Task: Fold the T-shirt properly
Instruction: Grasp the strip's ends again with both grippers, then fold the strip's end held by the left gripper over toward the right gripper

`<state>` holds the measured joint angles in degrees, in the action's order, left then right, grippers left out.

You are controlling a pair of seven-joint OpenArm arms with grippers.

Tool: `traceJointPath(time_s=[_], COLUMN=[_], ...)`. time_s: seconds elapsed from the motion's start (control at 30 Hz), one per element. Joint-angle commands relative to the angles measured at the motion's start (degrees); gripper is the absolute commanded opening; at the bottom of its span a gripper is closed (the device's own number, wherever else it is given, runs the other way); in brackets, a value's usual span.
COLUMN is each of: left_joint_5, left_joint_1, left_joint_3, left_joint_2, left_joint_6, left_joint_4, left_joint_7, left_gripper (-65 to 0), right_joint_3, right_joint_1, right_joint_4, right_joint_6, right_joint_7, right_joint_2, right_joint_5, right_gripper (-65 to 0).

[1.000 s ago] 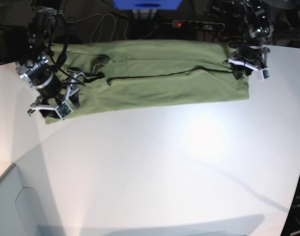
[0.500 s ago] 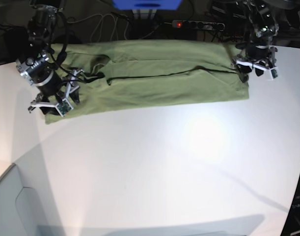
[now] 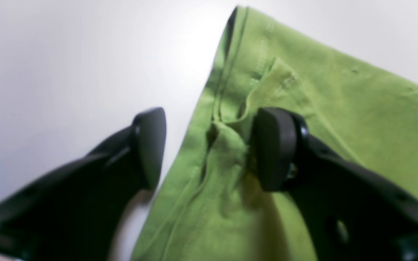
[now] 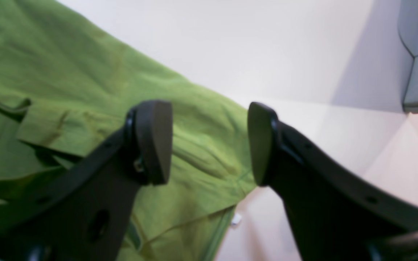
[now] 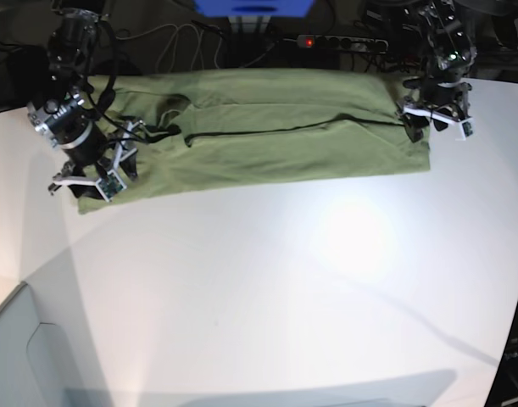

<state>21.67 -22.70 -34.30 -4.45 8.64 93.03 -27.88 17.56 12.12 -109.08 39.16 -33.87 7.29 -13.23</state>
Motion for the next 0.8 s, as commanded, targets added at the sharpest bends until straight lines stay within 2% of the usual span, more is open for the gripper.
traceJointPath(time_s=[0.0, 0.13, 0.3, 0.4, 0.53, 0.7, 0.77], left_joint_5=[0.35, 0.35, 0.35, 0.35, 0.35, 0.35, 0.09], left_joint_1=[-0.2, -0.2, -0.2, -0.2, -0.11, -0.55, -0.73], left_joint_3=[-0.11, -0.11, -0.11, -0.11, -0.2, -0.2, -0.11], left_joint_2=[-0.43, -0.43, -0.08, -0.08, -0.26, 0.1, 1.5], left_joint_6=[0.28, 0.37, 0.37, 0.37, 0.37, 0.1, 0.01], left_joint_4=[0.55, 0.46, 0.46, 0.46, 1.87, 9.69, 13.38], left_joint_7=[0.32, 0.32, 0.41, 0.49, 0.41, 0.41, 0.32], left_gripper=[-32.1, -48.1, -54.2, -65.0, -65.0, -65.0, -65.0], right_joint_3=[0.24, 0.24, 0.24, 0.24, 0.24, 2.79, 4.28], right_joint_1=[-0.47, -0.56, -0.65, -0.65, -0.65, -0.47, -0.47], right_joint_4=[-1.12, -1.12, -1.12, -1.12, -1.21, -3.93, -4.81], right_joint_6=[0.84, 0.84, 0.84, 0.84, 0.84, 0.84, 0.84], right_joint_7=[1.21, 1.21, 1.21, 1.21, 1.21, 1.21, 1.21], right_joint_2=[0.4, 0.4, 0.4, 0.4, 0.4, 0.23, 0.14], right_joint_5=[0.62, 0.62, 0.62, 0.62, 0.62, 0.62, 0.62], right_gripper=[-33.3, -33.3, -33.3, -33.3, -33.4, -33.4, -33.4])
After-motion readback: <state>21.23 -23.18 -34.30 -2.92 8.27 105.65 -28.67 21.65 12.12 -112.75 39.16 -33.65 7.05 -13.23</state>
